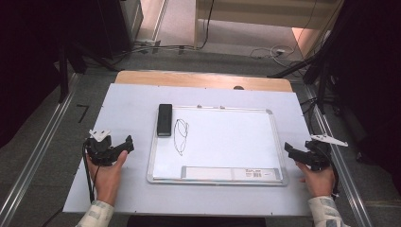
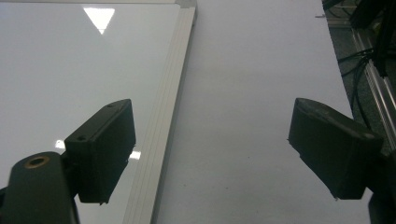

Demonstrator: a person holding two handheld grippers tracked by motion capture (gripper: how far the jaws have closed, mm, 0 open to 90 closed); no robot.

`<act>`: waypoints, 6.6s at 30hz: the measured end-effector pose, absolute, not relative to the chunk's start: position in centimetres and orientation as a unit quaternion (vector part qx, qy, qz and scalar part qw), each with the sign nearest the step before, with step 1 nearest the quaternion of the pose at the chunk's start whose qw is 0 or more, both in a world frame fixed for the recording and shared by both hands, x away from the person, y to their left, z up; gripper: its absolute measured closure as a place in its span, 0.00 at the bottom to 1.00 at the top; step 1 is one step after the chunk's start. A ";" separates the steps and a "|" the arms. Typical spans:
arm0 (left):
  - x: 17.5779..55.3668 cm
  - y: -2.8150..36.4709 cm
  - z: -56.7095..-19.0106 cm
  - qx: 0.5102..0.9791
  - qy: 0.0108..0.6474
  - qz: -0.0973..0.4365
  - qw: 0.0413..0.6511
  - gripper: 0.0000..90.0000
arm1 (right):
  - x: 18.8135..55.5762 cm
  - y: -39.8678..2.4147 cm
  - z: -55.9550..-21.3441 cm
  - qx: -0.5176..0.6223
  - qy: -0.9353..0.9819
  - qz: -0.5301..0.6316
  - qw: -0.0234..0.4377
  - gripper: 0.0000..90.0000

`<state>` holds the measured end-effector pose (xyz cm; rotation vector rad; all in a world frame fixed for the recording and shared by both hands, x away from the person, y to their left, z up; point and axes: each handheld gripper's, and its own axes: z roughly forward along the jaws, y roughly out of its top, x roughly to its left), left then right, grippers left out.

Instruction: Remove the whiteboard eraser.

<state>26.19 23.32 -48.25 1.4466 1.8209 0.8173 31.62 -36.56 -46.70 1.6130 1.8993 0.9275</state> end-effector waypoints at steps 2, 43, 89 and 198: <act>26.2 23.3 -48.1 0.552 0.697 0.315 0.333 0.14 | 31.6 -36.5 -46.7 0.590 0.693 0.340 0.238 0.15; 31.9 19.1 -47.5 0.582 0.678 0.293 0.340 0.17 | 31.4 -36.1 -46.4 0.585 0.695 0.352 0.225 0.15; 40.9 12.3 -49.0 0.620 0.664 0.277 0.313 0.31 | 31.5 -36.2 -46.5 0.587 0.692 0.356 0.221 0.15; 36.9 12.4 -45.1 0.615 0.639 0.281 0.366 0.46 | 31.5 -36.1 -46.4 0.589 0.687 0.362 0.221 0.15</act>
